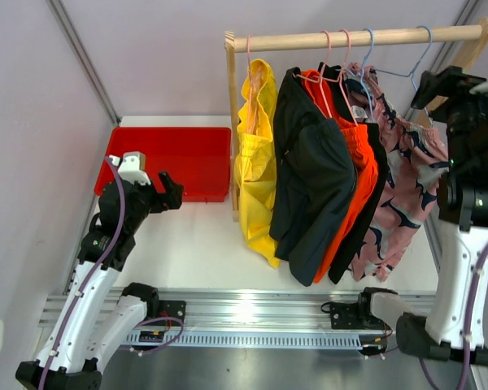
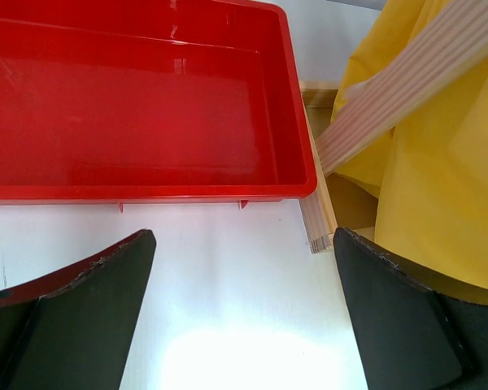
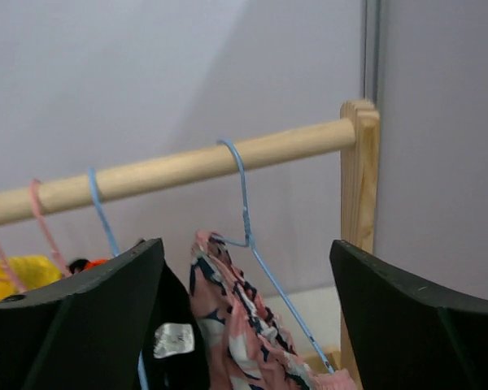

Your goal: Remove the shorts from the hanger

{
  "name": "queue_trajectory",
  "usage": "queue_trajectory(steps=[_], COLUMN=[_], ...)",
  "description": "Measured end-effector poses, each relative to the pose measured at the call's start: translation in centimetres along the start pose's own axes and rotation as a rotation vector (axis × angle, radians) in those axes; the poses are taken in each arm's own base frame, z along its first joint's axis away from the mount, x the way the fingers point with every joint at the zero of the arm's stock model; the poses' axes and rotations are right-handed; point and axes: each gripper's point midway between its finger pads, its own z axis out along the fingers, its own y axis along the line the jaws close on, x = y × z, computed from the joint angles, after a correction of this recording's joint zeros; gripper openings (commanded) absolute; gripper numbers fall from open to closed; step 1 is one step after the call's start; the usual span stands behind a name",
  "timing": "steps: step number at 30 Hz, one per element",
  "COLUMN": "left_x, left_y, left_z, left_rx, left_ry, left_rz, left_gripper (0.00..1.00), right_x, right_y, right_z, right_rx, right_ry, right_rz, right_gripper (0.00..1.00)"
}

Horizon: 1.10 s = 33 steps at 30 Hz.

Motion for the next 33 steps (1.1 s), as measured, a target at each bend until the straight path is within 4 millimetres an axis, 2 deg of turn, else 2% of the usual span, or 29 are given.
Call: queue_trajectory(steps=[4,6,9,11,13,14,19,20,22,23,25,26,28,33], left_x=[0.0,0.0,0.0,0.0,0.0,0.0,0.0,0.0,0.1,0.1,0.1,0.1,0.1,0.2], left_y=[0.0,0.0,0.0,0.0,0.0,0.0,0.0,0.0,0.0,0.0,0.0,0.0,0.0,0.0], left_z=[0.0,0.0,0.0,0.0,0.0,0.0,0.0,0.0,0.0,0.0,0.0,0.0,0.0,0.0], left_rx=[0.0,0.0,0.0,0.0,0.001,0.001,0.001,0.001,0.001,0.001,0.002,0.002,0.002,0.0], left_ry=[0.001,0.001,0.001,0.001,0.002,0.002,0.002,0.002,0.002,0.002,0.002,0.002,0.002,0.008], left_rz=[0.0,0.0,0.0,0.0,0.0,0.0,0.0,0.0,0.001,0.001,0.001,0.001,0.001,0.001], left_gripper=[0.98,0.97,0.97,0.98,0.98,0.97,0.97,0.98,0.97,0.98,0.98,0.97,0.98,0.97], right_x=[5.7,9.3,14.7,17.2,17.9,18.0,17.9,17.9,17.9,18.0,18.0,18.1,17.9,17.8], right_y=[-0.8,-1.3,-2.1,-2.5,-2.6,-2.7,-2.9,-2.9,-2.9,-2.9,-2.6,-2.3,-1.9,-1.3], right_z=[3.5,5.1,5.4,4.8,4.6,4.5,4.0,3.9,3.7,3.6,3.4,3.4,3.4,3.3], right_rx=[0.03,0.047,0.069,0.081,0.085,0.087,0.094,0.094,0.091,0.091,0.073,0.064,0.045,0.024], right_ry=[0.183,0.286,0.427,0.492,0.506,0.508,0.501,0.499,0.497,0.497,0.499,0.499,0.496,0.494], right_rz=[-0.021,-0.024,-0.026,-0.026,-0.025,-0.024,-0.019,-0.018,-0.015,-0.013,-0.008,-0.001,0.012,0.04], right_gripper=[0.81,0.82,0.81,0.8,0.77,0.72,0.61,0.51,0.39,0.28,0.21,0.14,0.08,0.11])
